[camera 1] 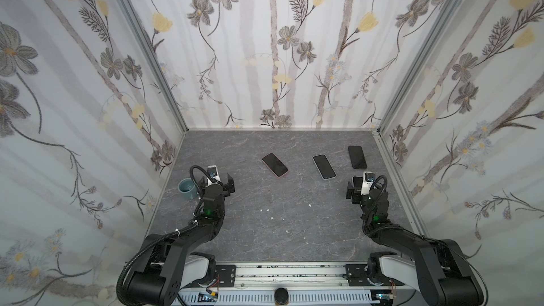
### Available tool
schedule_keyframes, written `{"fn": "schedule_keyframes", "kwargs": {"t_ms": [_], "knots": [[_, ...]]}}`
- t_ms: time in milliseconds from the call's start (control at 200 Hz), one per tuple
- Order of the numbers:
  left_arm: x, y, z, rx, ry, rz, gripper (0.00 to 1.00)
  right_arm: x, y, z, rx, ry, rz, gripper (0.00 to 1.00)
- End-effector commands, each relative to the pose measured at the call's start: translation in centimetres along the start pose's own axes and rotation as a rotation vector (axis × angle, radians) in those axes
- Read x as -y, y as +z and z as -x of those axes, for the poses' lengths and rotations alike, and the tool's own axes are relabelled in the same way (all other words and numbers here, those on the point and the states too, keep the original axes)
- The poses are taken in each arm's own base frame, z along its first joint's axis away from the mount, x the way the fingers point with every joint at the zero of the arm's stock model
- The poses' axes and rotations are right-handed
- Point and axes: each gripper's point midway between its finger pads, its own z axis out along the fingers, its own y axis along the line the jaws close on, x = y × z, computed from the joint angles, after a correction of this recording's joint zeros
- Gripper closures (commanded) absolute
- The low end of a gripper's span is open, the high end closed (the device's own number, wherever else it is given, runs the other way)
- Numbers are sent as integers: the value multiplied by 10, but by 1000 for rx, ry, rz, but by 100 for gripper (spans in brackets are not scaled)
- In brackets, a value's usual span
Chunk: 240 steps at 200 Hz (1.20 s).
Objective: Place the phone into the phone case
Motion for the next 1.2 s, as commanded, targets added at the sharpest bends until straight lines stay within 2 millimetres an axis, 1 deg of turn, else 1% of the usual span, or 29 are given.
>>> {"fn": "schedule_keyframes", "kwargs": {"t_ms": [0, 55, 85, 120, 190, 280, 330, 390, 470, 560, 704, 799, 834, 904, 1024, 1059, 1099, 1194], "knots": [[18, -2, 20, 114, -49, -136, 0, -21, 0, 48, 210, -22, 130, 0], [22, -1, 20, 110, -39, -174, 0, -28, 1, 50, 231, -34, 175, 0], [23, -1, 21, 117, -37, -189, 0, -30, 4, 48, 227, -42, 185, 0], [23, -1, 23, 128, -47, -200, 0, -28, 7, 44, 212, -37, 188, 0], [23, -1, 27, 157, -75, -235, 0, -22, 8, 43, 224, -6, 190, 0], [23, 9, 26, 125, -80, -241, 0, -19, 5, 36, 247, 9, 194, 0], [23, 14, 24, 101, -81, -236, 0, -20, 2, 41, 289, 20, 203, 0], [23, 19, 22, 83, -82, -232, 0, -14, 10, 33, 222, 26, 168, 0], [25, 20, 22, 79, -72, -246, 0, -5, 21, 36, 214, 62, 122, 0], [27, 18, 22, 86, -66, -259, 0, -1, 27, 33, 176, 77, 109, 0], [17, 13, 28, 145, -49, -213, 0, 2, 25, 33, 190, 85, 100, 1], [18, 6, 24, 201, -30, -226, 0, 6, 25, 34, 190, 101, 85, 0], [13, 6, 25, 215, -45, -203, 0, 7, 25, 34, 191, 105, 80, 0], [6, 11, 24, 201, -69, -168, 0, 8, 25, 34, 191, 106, 75, 0], [-1, 25, 12, 167, -84, -112, 0, 10, 26, 33, 191, 111, 62, 0], [-3, 27, 14, 172, -92, -108, 0, 10, 25, 33, 193, 110, 62, 0], [-3, 31, 10, 140, -98, -111, 0, 11, 26, 34, 195, 111, 60, 0], [-12, 37, 9, 125, -137, -80, 0, 14, 25, 34, 197, 118, 41, 0]]}}
